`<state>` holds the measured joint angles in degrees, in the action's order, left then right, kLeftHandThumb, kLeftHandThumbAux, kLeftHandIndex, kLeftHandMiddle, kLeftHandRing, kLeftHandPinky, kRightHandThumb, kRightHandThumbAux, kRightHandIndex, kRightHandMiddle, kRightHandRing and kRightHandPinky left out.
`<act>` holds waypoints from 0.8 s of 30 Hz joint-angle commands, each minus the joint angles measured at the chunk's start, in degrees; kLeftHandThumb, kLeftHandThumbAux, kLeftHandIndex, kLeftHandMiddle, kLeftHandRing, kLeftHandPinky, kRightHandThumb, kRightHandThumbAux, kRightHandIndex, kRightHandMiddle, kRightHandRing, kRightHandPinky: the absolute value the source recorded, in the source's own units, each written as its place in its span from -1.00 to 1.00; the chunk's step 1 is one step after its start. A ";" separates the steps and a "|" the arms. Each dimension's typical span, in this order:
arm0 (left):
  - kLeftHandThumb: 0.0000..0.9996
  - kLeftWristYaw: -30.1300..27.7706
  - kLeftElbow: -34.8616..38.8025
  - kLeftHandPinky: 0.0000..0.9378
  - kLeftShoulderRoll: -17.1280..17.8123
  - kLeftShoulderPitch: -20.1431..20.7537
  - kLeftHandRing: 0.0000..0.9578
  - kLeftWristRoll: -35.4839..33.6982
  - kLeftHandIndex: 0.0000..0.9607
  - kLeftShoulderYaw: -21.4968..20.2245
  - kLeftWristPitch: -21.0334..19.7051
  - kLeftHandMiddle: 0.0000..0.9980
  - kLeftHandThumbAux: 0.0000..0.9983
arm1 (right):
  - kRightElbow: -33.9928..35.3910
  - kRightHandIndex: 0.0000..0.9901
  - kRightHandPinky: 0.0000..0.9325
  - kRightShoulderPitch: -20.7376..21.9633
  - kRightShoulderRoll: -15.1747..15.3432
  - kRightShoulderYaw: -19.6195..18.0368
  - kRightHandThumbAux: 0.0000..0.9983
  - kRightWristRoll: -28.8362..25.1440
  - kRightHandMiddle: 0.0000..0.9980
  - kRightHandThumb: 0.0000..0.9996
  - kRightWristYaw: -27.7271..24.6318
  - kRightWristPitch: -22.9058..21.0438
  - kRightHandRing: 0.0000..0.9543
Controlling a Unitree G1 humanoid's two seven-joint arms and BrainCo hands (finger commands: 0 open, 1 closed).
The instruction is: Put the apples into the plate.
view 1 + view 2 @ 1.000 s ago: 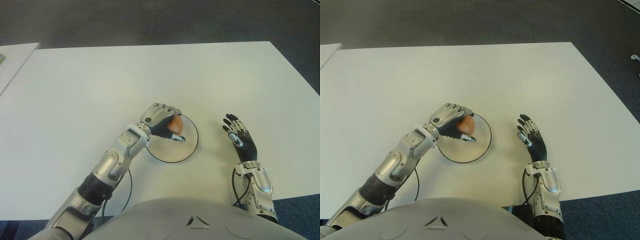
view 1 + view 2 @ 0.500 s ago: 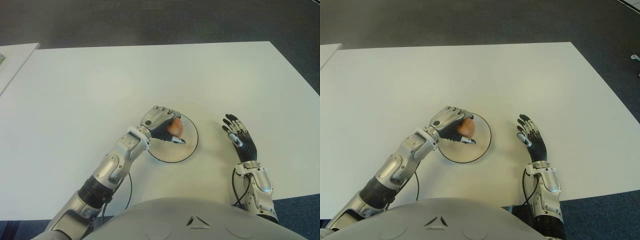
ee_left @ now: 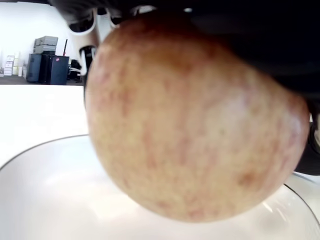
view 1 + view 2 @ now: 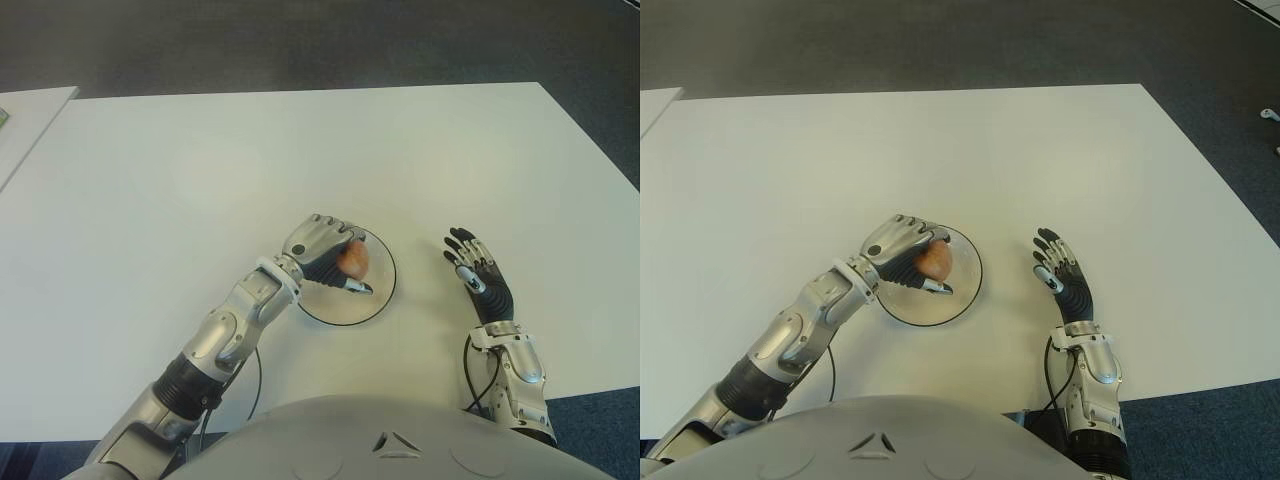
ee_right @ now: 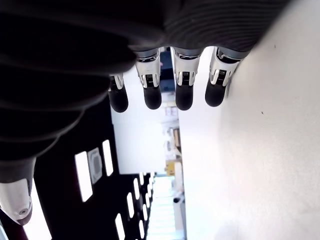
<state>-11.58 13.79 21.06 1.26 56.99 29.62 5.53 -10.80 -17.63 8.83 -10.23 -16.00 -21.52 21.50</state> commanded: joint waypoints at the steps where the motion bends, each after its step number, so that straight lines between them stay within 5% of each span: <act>1: -0.12 -3.98 0.73 -0.15 1.23 1.23 -0.16 -1.48 -0.40 -0.11 0.53 -0.17 -0.27 | -2.01 -0.79 -0.79 -1.29 -0.65 0.47 0.09 0.42 -0.80 -0.58 0.68 -3.41 -0.84; 5: -0.41 -5.78 1.12 -0.78 1.72 1.69 -0.80 -1.39 -0.78 -0.09 0.75 -0.75 -0.50 | -1.58 -0.80 -0.79 -1.43 -0.93 0.54 0.07 0.56 -0.80 -0.57 1.37 -3.81 -0.84; 8: -0.49 -7.95 1.83 -0.93 2.29 2.03 -0.94 -1.19 -0.92 -0.02 0.60 -0.91 -0.58 | -1.43 -0.80 -0.78 -1.48 -1.10 0.59 0.07 0.62 -0.80 -0.57 1.81 -3.94 -0.84; 24: -0.67 -7.43 2.77 -1.00 3.68 1.85 -1.00 -2.87 -1.00 -1.68 3.59 -1.00 -0.69 | -1.91 -0.81 -0.76 -0.93 -1.48 0.76 0.04 0.57 -0.80 -0.61 2.57 -3.87 -0.82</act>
<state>-19.48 16.84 24.19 3.33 54.57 28.22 8.81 -10.38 -17.35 8.25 -10.10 -15.83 -19.24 20.50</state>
